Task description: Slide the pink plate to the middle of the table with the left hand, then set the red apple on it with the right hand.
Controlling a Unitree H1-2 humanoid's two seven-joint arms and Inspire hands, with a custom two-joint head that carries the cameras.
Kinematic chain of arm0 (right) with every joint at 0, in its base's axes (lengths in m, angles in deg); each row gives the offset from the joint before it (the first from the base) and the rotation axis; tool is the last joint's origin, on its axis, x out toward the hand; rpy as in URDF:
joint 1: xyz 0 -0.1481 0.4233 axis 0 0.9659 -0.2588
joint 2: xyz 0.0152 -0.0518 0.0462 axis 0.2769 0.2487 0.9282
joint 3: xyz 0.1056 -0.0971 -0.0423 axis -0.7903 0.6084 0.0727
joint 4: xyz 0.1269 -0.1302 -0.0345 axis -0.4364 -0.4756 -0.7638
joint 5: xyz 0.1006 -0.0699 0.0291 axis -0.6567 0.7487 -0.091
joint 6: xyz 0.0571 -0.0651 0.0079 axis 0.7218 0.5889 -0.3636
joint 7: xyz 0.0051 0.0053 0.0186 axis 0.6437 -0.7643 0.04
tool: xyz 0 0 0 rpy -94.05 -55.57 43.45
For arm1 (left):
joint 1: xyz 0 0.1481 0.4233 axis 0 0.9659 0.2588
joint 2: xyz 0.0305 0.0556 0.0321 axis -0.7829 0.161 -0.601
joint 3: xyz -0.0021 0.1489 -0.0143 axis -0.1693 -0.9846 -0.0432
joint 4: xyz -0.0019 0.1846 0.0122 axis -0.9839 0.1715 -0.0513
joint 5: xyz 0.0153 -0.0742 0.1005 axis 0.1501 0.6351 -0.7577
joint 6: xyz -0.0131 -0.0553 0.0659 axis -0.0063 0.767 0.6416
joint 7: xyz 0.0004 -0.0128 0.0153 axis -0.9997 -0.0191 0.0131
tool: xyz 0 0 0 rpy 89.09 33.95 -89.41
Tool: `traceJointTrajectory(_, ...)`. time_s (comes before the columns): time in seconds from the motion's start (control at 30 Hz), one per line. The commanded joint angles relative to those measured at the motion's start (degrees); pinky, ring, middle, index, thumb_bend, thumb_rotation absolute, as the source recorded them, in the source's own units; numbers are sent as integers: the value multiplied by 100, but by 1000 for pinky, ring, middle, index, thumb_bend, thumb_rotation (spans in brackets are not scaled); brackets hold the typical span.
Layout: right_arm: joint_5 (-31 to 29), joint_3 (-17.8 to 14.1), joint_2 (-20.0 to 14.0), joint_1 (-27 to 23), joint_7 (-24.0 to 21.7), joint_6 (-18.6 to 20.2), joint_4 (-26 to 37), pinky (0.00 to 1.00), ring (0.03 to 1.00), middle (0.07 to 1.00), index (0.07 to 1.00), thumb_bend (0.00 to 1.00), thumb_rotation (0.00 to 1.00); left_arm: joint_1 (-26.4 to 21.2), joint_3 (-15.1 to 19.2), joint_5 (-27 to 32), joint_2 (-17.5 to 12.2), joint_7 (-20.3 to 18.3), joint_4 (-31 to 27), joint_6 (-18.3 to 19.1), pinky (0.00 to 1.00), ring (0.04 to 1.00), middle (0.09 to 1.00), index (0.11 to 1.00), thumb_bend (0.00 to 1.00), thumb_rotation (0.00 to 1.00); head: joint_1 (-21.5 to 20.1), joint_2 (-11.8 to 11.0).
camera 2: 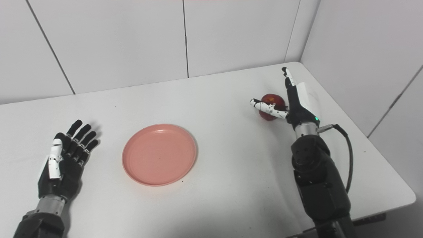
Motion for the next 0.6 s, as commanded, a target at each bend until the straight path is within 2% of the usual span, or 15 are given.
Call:
traceJointTrajectory(0.0,50,12,-184,-256,49,54,52,785,900,940,964,1000,554,-35,4,2,-14,44,-64,38,893,887,888,870,369,1000,1,1)
traceJointTrajectory(0.3,56,78,-224,-289,27,138,-76,794,902,943,967,1000,539,-25,6,5,-23,24,-74,39,891,887,887,871,366,1000,-5,26)
traceJointTrajectory(0.57,-22,74,-280,-328,148,-3,-416,799,901,938,964,1000,524,-19,-9,-17,-40,11,-81,38,889,884,885,868,364,1000,-12,34)
